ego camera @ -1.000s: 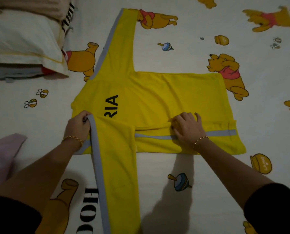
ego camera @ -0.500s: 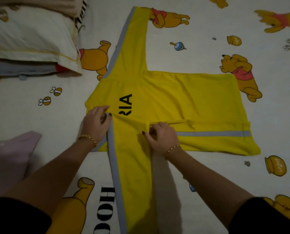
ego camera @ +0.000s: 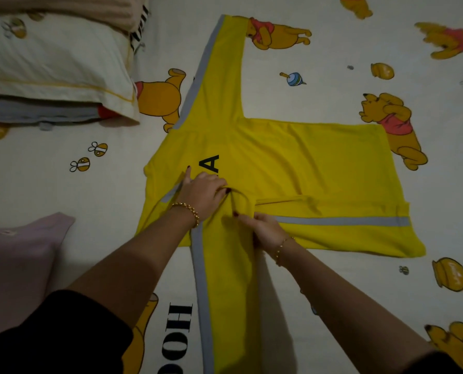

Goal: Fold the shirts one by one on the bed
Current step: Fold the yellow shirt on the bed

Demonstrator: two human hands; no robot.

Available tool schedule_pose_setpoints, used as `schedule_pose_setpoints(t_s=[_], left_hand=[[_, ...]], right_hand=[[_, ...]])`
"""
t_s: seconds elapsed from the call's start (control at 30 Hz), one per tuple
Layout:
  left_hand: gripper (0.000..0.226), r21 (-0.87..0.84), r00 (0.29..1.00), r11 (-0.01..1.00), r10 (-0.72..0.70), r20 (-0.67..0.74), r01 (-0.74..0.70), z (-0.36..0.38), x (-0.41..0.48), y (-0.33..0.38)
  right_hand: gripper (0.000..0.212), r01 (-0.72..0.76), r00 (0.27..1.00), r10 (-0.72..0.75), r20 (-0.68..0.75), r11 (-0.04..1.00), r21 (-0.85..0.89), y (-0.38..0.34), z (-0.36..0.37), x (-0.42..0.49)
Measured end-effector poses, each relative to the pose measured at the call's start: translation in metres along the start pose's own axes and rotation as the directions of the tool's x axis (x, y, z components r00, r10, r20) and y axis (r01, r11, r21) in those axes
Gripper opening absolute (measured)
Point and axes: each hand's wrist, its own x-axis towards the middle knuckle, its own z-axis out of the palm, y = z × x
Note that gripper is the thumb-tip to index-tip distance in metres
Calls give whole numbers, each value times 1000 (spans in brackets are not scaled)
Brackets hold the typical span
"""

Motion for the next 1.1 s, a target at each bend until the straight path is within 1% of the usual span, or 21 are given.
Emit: schedule_pose_setpoints(t_s=[0.07,0.1,0.17,0.23,0.33,0.47,0.53,0.6,0.63,0.67,0.7,0.73,0.77,0.8,0.83,0.93,0.97,1.0,1.03,1.07,1.1], left_hand=[[27,6,1000,1000,-7,-19,7,-1,2,2],[26,3,999,1000,-13,-31,14,-1,3,1],[25,-21,998,999,-44,-52,43,0,4,-1],[27,-25,994,996,-83,-71,81,2,3,-2],[28,32,988,992,-119,-95,122,6,2,2],[29,57,976,978,-196,-94,202,13,3,6],[28,11,961,967,-251,-112,254,17,1,5],[29,-28,947,956,-292,-136,291,18,0,6],[29,-33,942,952,-306,-141,304,19,0,8],[30,-31,938,948,-316,-143,315,18,0,9],[30,-22,935,946,-323,-144,324,19,2,12],[30,-2,934,943,-329,-142,332,18,2,12],[30,21,931,940,-334,-145,341,17,2,14],[30,45,929,936,-340,-149,350,18,3,15],[30,59,924,931,-348,-156,361,19,3,17],[24,-9,882,909,-407,-239,417,23,4,24],[24,-48,862,906,-415,-290,420,25,4,28],[30,-57,853,911,-403,-332,408,28,3,32],[39,-38,860,928,-359,-363,372,33,1,36],[47,-5,885,954,-279,-373,299,37,-2,40],[56,49,923,978,-175,-343,204,42,-6,44]], right_hand=[[5,-57,994,68,85,991,-125,8,-4,-9],[6,-73,992,84,96,991,-112,9,-7,-13],[11,-134,986,131,101,991,26,10,-21,-18],[20,-207,971,187,151,970,131,5,-41,-22],[42,-242,955,212,209,962,128,-6,-76,-25],[84,-223,947,201,250,973,62,-24,-123,-26],[81,-206,950,188,247,978,46,-29,-147,-24],[77,-198,957,176,233,977,75,-31,-167,-22],[71,-205,959,186,213,976,71,-33,-176,-21],[60,-194,969,193,151,981,-13,-35,-181,-20],[48,-149,985,164,53,965,-217,-37,-188,-18],[43,-118,993,113,-40,869,-481,-39,-193,-12],[46,-96,994,27,-107,690,-717,-41,-200,-7],[49,-74,991,-64,-121,496,-865,-45,-205,-4],[48,-71,982,-137,-131,374,-925,-50,-211,0],[34,-60,916,-372,-148,239,-969,-61,-229,12],[38,-69,893,-428,-138,171,-983,-59,-231,16],[46,-73,873,-474,-116,109,-991,-57,-230,15],[54,-55,850,-519,-92,86,-995,-51,-228,14],[60,-7,831,-554,-55,89,-996,-43,-224,11],[67,64,820,-573,3,87,-994,-32,-220,6]])
